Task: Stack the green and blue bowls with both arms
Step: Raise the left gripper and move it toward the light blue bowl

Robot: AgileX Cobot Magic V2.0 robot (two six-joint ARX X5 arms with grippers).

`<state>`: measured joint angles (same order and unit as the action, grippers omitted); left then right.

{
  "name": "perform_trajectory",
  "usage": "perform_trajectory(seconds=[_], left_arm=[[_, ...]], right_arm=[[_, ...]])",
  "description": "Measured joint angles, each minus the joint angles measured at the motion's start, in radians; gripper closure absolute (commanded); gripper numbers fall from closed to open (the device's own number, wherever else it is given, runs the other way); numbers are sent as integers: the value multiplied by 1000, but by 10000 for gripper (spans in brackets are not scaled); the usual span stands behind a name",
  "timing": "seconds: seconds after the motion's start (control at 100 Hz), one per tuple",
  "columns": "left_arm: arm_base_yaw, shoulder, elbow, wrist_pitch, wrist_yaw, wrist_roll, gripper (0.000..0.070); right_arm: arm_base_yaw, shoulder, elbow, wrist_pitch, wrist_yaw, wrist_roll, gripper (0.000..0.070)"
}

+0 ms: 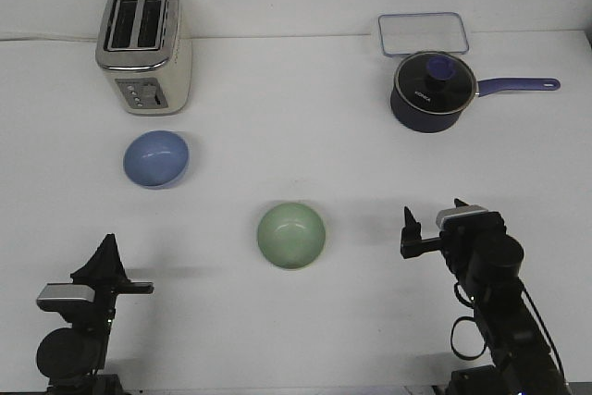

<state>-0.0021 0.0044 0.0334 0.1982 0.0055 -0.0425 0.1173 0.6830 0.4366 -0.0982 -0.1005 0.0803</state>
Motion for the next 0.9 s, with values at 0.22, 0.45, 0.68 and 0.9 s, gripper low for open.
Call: perform_trajectory(seconds=[0.22,0.45,0.68,0.9], left_arm=[[0,0,0,0,0,0,688],[0,0,0,0,0,0,688],[0,0,0,0,0,0,687],[0,0,0,23,0,-1,687]], right_arm=[[6,-67,-60,64,21,26,0],[6,-66,-60,70,23,29,0],[6,-66,-60,89,25,29,0],[6,-65,-60,89,25,29,0]])
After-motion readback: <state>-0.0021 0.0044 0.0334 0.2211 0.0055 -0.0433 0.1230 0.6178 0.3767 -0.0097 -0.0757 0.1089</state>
